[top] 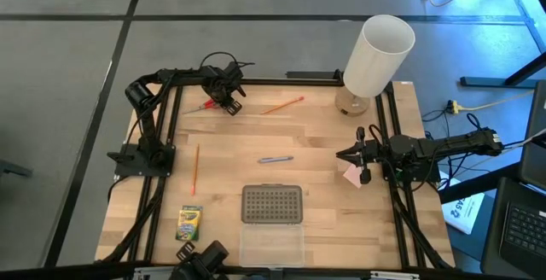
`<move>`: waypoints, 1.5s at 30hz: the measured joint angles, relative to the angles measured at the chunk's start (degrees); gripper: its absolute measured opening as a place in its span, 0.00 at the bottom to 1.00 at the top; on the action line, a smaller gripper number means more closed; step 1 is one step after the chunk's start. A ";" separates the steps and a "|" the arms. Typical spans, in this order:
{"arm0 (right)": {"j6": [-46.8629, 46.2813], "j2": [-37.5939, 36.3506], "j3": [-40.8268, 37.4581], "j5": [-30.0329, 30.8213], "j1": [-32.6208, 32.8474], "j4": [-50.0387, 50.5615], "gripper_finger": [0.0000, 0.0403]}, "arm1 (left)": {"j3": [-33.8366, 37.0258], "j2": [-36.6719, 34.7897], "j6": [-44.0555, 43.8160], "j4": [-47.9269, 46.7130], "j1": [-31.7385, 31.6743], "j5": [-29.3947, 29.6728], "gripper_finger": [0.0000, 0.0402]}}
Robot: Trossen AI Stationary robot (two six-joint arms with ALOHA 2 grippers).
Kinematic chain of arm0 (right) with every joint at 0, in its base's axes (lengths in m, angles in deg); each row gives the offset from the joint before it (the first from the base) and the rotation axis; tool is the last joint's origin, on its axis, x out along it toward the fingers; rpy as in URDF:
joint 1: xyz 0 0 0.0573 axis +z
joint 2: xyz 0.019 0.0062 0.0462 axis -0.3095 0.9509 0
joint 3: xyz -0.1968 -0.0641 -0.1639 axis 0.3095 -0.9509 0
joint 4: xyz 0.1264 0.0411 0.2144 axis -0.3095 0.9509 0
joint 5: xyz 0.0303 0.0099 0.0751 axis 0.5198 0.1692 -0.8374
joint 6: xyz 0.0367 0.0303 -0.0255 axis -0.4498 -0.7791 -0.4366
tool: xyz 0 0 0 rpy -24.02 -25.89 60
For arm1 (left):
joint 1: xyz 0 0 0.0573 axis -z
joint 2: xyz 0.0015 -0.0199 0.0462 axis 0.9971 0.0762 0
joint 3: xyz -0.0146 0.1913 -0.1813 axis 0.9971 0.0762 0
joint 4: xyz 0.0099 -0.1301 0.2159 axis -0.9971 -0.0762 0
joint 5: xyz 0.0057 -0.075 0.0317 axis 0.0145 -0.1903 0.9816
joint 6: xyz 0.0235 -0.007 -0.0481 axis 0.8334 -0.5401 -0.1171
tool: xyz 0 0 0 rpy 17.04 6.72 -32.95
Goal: Pack school essentials
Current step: Put the red scissors into the black supply box
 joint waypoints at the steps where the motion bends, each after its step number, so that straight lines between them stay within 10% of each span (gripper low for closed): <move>1: 0.01 0.00 0.00 0.00 0.00 0.00 0.09 | 0.00 0.04 0.84 -0.15 0.00 -0.14 0.12; 28: -1.45 0.01 0.00 0.00 0.02 0.00 0.09 | 0.39 -9.60 1.75 -2.36 6.90 1.98 0.00; 45: -2.31 0.04 0.63 0.00 0.02 0.93 0.09 | 0.23 -21.99 -10.23 -0.31 30.48 5.37 0.00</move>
